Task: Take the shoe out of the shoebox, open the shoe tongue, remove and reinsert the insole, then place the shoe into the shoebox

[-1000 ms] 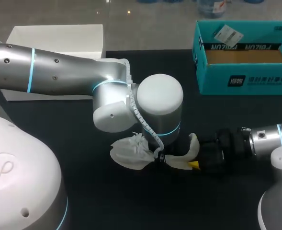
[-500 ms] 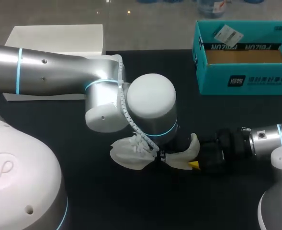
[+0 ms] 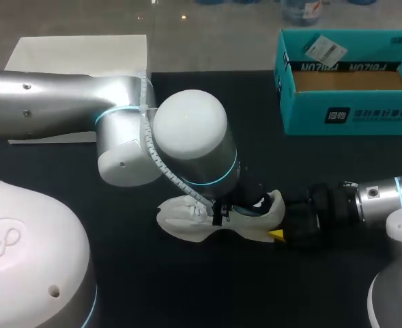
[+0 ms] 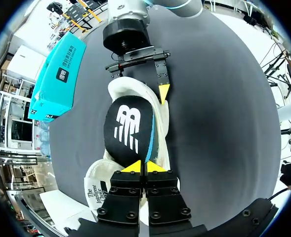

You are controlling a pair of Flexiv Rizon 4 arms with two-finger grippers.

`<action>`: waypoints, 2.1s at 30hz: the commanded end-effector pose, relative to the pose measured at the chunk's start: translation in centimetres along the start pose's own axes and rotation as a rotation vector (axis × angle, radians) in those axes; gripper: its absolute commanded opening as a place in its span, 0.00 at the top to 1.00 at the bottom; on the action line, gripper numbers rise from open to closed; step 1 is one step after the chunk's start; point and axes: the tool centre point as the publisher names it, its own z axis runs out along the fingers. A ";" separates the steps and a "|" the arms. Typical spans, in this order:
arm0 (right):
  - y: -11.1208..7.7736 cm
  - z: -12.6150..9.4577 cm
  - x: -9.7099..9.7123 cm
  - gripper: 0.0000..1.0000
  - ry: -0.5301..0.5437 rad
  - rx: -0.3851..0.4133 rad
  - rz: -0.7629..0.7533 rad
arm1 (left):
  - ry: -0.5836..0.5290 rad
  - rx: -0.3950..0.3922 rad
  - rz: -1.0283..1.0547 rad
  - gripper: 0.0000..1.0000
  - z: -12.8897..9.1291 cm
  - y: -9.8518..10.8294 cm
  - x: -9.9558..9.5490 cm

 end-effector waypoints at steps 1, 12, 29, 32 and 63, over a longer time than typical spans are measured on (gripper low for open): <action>-0.5 0.6 0.1 1.00 0.000 0.005 0.001 | -0.004 0.025 -0.011 1.00 -1.7 0.9 0.2; -0.5 0.6 0.1 1.00 0.000 0.005 0.001 | -0.014 0.035 -0.007 1.00 -2.3 -0.3 0.7; -0.5 0.6 0.1 1.00 0.000 0.005 0.001 | -0.017 0.008 0.021 0.83 -1.7 -3.8 1.9; -0.5 0.6 0.1 1.00 0.000 0.005 0.001 | -0.018 0.010 0.019 0.63 -1.7 -3.9 1.9; -0.5 0.6 0.1 1.00 0.000 0.005 0.001 | -0.039 -0.030 -0.066 1.00 1.2 -3.6 -0.1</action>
